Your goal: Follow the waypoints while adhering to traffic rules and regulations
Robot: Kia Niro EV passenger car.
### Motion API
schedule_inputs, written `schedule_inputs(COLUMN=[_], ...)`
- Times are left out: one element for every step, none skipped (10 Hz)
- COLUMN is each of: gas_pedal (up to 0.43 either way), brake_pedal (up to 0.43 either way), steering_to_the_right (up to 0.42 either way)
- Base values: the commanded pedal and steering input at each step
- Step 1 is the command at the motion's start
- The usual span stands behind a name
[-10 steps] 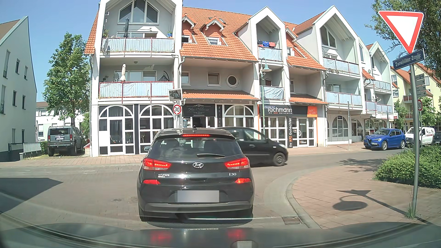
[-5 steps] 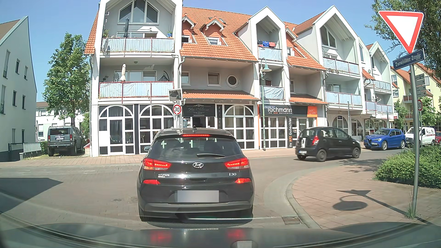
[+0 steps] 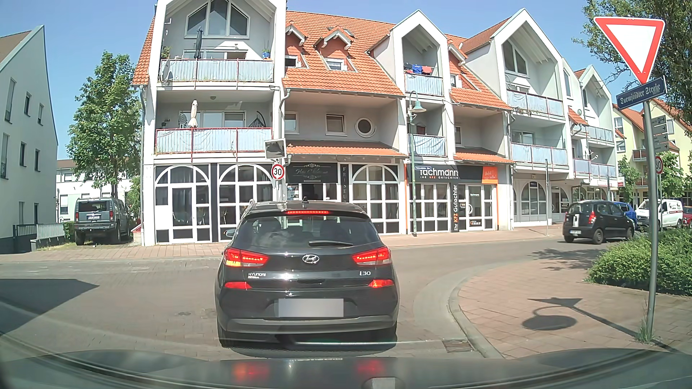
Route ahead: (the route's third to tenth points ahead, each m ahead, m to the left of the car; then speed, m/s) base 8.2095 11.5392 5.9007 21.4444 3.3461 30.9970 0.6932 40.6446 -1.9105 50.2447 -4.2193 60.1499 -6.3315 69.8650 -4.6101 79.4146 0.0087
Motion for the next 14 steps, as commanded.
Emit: schedule_inputs(gas_pedal=[0.0,0.0,0.0,0.0,0.0,0.0,0.0,0.0,0.0,0.0,0.0,0.0,0.0,0.0], brake_pedal=[0.25,0.25,0.25,0.25,0.25,0.25,0.25,0.25,0.25,0.25,0.25,0.25,0.25,0.25], steering_to_the_right=[-0.019,-0.018,-0.018,-0.019,-0.018,-0.018,-0.018,-0.019,-0.019,-0.018,-0.018,-0.019,-0.019,-0.018])
